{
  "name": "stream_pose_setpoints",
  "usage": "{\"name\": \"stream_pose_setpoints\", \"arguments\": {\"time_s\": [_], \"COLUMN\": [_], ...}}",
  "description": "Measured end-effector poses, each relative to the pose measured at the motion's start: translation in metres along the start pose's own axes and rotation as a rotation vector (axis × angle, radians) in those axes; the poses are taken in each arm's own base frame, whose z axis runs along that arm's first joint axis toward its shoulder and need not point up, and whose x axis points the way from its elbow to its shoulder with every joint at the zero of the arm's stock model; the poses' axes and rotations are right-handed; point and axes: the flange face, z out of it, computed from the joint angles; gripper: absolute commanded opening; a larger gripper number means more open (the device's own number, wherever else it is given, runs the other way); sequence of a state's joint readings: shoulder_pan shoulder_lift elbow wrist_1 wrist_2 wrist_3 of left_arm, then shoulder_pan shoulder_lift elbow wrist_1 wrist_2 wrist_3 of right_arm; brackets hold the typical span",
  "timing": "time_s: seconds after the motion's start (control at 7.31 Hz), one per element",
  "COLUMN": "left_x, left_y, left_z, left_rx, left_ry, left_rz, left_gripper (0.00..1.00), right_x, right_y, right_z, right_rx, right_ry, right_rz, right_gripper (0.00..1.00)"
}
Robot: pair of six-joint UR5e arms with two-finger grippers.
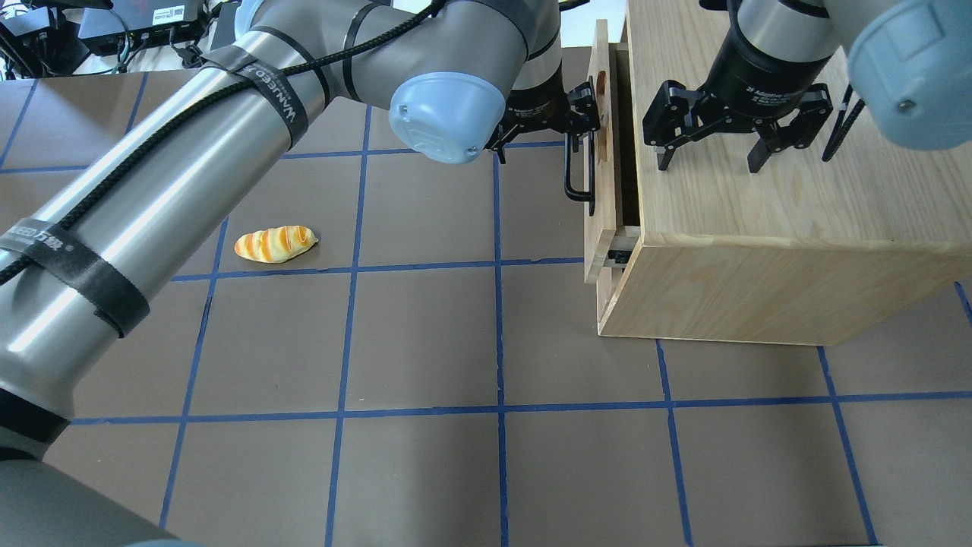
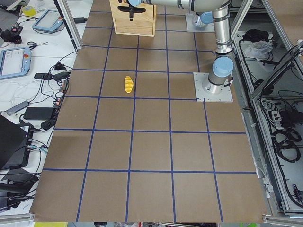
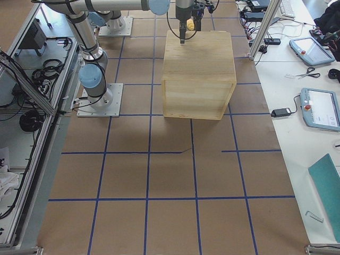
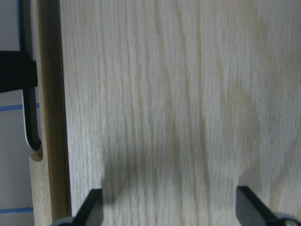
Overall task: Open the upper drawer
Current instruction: 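Pull the handle with the left gripper, sliding the drawer out toward the robot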
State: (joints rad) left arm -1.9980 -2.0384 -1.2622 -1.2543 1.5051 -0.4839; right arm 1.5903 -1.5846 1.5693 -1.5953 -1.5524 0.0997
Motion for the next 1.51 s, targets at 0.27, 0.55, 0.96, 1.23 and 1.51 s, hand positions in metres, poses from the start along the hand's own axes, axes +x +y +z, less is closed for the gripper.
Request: {"name": "stream_pose_setpoints", "arguments": {"time_s": [0.27, 0.55, 0.96, 1.23, 1.51], "left_x": [-0.01, -0.019, -0.032, -0.047, -0.06], "left_y": [-0.006, -0.011, -0.018, -0.027, -0.032], "left_z": [-0.005, -0.007, -0.006, -0.009, -0.014], "left_rx": [0.004, 0.008, 0.007, 0.003, -0.003], "left_ry": [-0.004, -0.016, -0.041, -0.049, -0.054], "left_rz": [0.004, 0.011, 0.025, 0.017, 0.024], "left_gripper": [1.0, 1.0, 1.0, 1.0, 1.0], "right_x": [0.0, 0.0, 0.0, 0.0, 0.0], "right_y": [0.0, 0.0, 0.0, 0.0, 0.0], "right_z": [0.0, 0.0, 0.0, 0.0, 0.0], "right_rx": [0.0, 0.0, 0.0, 0.0, 0.0], "right_ry": [0.0, 0.0, 0.0, -0.001, -0.001], "right_rz": [0.0, 0.0, 0.0, 0.0, 0.0], "right_gripper": [1.0, 1.0, 1.0, 1.0, 1.0]}}
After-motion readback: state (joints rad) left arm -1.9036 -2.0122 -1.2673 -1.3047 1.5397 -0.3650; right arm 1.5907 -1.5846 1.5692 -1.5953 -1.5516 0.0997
